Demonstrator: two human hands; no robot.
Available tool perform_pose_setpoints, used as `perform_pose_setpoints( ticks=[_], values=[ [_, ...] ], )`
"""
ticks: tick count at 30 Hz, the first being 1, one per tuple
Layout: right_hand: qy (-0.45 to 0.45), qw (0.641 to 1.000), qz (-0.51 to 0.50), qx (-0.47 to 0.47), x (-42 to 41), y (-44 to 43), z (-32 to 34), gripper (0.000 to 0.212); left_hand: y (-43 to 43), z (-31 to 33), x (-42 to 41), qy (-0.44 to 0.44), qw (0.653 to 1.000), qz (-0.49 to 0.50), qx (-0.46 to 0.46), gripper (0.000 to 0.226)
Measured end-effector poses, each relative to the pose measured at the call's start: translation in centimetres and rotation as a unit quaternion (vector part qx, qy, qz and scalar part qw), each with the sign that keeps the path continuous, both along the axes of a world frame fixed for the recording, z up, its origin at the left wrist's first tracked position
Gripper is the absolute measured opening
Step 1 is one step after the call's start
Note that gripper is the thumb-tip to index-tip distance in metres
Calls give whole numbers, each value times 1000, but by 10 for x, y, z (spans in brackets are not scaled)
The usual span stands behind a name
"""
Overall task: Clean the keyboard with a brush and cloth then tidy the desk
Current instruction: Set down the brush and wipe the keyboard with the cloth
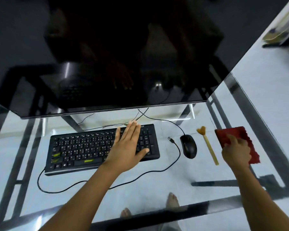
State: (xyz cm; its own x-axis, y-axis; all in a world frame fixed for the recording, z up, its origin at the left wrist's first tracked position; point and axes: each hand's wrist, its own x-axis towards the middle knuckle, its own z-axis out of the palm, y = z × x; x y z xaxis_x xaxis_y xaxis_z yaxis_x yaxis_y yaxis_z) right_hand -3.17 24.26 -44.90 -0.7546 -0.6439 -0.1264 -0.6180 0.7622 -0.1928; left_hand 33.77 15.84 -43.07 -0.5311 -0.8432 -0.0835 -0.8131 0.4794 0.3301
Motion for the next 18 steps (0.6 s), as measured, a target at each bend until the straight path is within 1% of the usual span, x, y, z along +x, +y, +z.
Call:
perform_pose_setpoints(
  ticks=[2,4,10,14,18],
  values=[
    [-2,1000,3,15,-7,4,-7,46,1,-2,-6,-2,1000,-4,2,88],
    [15,1000,7,10,-11,5,-15,45,1,-3,-12,-8,1000,-9,3,88],
    [63,996,7,-70,-15,7,-30,27,3,-4,-33,-24,999,-20,17,89],
    [67,993,6,-92,-15,3,-30,20,4,-4,-44,-18,999,-28,17,89],
    [66,992,5,-103,-12,1,-29,18,3,-5,-54,-20,999,-44,8,89]
  ],
)
